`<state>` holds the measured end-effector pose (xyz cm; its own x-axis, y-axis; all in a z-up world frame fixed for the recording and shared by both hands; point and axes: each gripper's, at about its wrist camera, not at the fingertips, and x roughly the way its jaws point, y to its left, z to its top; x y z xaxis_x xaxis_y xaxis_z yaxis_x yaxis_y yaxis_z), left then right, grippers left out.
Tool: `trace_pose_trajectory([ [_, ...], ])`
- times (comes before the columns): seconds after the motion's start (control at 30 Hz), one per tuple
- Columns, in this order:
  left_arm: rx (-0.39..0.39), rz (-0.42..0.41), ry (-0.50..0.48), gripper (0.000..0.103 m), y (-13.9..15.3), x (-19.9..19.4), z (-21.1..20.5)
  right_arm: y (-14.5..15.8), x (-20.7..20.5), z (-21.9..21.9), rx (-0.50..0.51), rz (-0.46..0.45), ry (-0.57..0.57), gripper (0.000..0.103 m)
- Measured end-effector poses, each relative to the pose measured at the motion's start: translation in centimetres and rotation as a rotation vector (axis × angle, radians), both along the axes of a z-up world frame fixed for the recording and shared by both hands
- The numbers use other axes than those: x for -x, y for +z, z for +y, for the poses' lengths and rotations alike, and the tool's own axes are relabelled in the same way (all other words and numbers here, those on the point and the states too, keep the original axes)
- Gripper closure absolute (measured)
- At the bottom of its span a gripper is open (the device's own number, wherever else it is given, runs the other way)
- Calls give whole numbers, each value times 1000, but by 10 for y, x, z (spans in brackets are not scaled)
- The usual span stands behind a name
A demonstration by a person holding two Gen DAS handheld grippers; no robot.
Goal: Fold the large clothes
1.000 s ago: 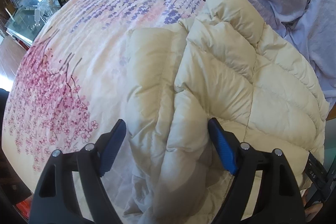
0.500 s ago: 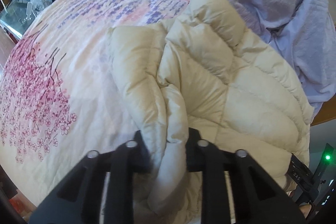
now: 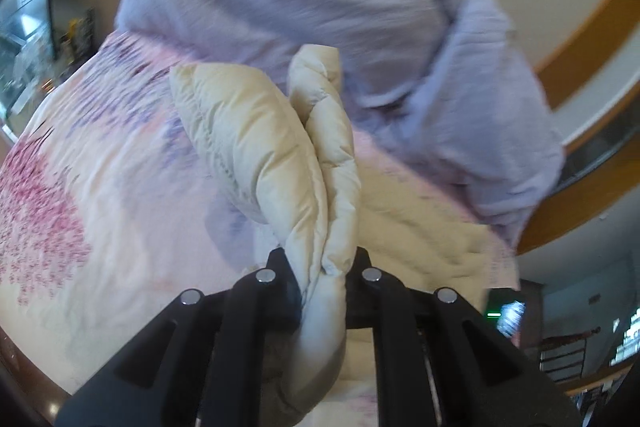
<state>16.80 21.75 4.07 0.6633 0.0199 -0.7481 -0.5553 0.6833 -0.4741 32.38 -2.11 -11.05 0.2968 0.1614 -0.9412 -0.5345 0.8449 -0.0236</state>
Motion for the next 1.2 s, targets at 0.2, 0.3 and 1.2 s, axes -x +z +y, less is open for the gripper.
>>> trace_pose_trajectory([
  [0.2, -29, -55, -84, 92, 38, -37, -68, 16, -4, -10, -6, 1, 37, 30],
  [0.3, -46, -61, -118, 92, 46, -53, -100, 30, -5, -25, -17, -31, 43, 30],
  [1.2, 20, 95, -388, 73, -15, -159, -287, 63, -52, -196, -44, -82, -165, 30],
])
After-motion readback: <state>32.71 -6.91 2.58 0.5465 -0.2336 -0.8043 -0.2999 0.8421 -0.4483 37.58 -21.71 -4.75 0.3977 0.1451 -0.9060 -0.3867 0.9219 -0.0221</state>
